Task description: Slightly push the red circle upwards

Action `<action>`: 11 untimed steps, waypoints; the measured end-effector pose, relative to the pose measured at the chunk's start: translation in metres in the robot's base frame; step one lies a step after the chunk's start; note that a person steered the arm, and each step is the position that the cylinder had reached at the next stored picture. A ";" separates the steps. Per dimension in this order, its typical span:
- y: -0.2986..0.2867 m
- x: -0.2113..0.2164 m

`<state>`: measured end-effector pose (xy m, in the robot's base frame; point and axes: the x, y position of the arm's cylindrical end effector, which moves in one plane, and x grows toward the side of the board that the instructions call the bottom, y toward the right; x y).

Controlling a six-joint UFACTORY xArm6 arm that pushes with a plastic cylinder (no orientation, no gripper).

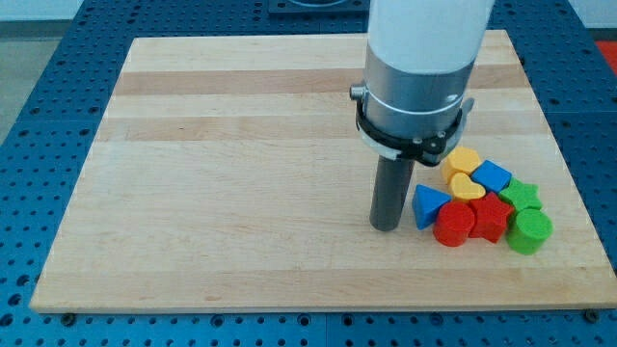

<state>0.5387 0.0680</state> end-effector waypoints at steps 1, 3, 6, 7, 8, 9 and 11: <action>-0.001 0.012; 0.038 0.013; 0.073 0.078; 0.083 0.062; 0.073 0.040; 0.069 0.040; 0.068 0.024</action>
<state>0.5627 0.1359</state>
